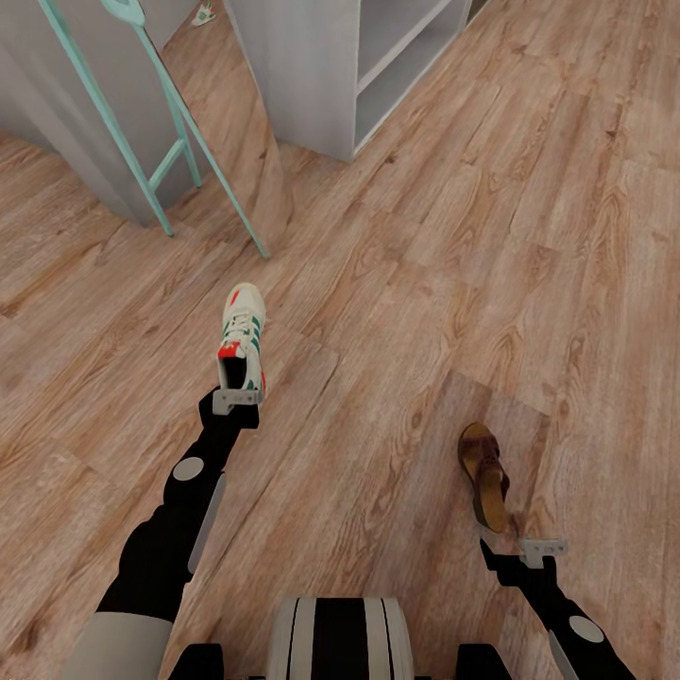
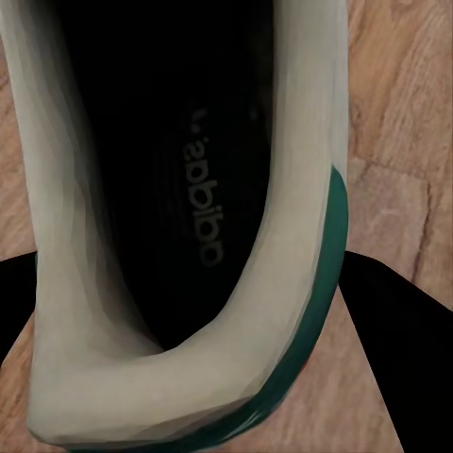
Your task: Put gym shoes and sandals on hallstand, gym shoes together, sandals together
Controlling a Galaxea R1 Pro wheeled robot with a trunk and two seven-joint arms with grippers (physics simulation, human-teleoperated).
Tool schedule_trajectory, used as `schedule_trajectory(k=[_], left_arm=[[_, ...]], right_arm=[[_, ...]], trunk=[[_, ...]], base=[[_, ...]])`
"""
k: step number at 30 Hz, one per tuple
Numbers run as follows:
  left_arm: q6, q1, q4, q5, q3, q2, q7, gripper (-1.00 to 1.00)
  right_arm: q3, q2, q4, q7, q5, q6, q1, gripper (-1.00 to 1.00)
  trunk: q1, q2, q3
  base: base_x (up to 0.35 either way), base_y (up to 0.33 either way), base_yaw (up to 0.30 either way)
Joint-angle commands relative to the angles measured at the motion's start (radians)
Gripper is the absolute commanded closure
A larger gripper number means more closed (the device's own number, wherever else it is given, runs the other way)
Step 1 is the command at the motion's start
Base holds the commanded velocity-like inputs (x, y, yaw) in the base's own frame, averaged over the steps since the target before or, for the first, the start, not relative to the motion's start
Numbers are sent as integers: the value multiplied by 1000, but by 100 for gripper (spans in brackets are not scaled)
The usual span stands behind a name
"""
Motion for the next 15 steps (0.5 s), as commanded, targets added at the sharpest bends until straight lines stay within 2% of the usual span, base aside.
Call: schedule_trajectory(k=[1,10,15], left_arm=[[6,0,-4,-10,-2,-1,3,100],[6,-1,-10,-10,0,-1,3,100],[7,-1,-20,-10,1,-2,3,100]], right_arm=[[-5,0,1,8,5,-3,0,-100],[-4,1,31,8,4,-8,0,-100],[-4,2,56,8,3,-61,0,-100]], trunk=[[0,0,0],[0,0,0],[0,0,0]], base=[[0,0,0],[0,0,0],[0,0,0]])
